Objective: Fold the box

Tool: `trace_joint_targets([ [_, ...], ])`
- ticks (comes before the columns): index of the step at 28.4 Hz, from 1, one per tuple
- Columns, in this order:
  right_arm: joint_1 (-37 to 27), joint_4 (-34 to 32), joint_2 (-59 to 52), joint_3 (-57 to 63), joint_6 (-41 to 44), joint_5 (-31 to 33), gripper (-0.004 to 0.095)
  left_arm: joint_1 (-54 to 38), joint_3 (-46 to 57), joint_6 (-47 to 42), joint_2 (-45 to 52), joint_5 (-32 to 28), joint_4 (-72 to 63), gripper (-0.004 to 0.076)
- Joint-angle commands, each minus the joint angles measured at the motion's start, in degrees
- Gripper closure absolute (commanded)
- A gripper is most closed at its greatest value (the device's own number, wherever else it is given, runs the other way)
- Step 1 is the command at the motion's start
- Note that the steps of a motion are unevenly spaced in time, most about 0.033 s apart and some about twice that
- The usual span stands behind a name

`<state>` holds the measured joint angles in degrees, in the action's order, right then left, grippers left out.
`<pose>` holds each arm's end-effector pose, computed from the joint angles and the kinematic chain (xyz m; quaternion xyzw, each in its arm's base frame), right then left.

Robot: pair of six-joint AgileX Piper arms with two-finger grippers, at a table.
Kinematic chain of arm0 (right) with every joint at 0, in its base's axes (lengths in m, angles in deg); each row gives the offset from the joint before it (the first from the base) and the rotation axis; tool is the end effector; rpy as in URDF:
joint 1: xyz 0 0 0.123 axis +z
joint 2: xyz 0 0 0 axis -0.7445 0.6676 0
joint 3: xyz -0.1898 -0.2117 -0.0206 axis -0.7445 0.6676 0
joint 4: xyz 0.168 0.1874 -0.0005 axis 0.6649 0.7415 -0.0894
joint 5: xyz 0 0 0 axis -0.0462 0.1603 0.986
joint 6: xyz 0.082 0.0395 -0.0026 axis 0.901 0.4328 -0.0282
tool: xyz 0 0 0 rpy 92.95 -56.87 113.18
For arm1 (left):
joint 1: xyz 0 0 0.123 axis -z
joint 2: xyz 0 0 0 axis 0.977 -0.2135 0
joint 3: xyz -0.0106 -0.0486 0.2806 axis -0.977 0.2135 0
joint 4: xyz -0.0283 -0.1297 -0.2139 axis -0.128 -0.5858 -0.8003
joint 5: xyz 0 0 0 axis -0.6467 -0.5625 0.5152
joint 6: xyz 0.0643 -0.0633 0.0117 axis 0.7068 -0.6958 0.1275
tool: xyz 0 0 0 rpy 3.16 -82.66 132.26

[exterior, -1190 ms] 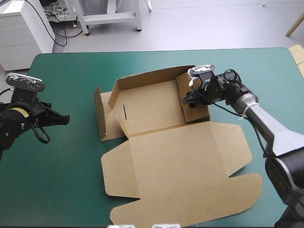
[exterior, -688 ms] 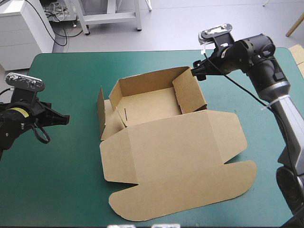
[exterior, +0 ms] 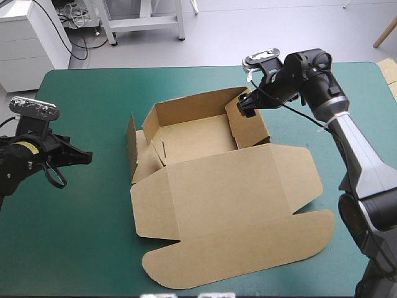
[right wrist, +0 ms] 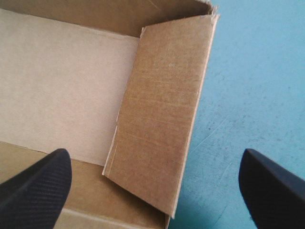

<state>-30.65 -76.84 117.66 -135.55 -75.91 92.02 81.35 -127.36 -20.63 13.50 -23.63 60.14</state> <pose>0.3826 0.1282 0.3855 -0.2205 0.9311 0.0636 0.2836 0.1935 -0.0113 0.4079 0.1114 0.8992 0.0321 0.4220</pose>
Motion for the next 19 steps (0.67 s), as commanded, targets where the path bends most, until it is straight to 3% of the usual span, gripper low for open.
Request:
trace_joint_targets([
  [1,-0.47,0.38,1.44,-1.62,-0.59,-2.34,0.0033,-0.14,-1.36,-0.16,0.68,-2.45,-0.91,0.0732],
  [10,-0.47,0.38,9.0,-1.62,-0.72,-2.55,0.0037,-0.14,-1.36,-0.26,0.68,-2.33,-0.91,0.0732],
  [19,-0.47,0.14,10.6,-1.62,-0.72,-4.13,0.0368,-0.14,-1.36,-0.26,0.56,-2.1,-1.25,0.0732],
])
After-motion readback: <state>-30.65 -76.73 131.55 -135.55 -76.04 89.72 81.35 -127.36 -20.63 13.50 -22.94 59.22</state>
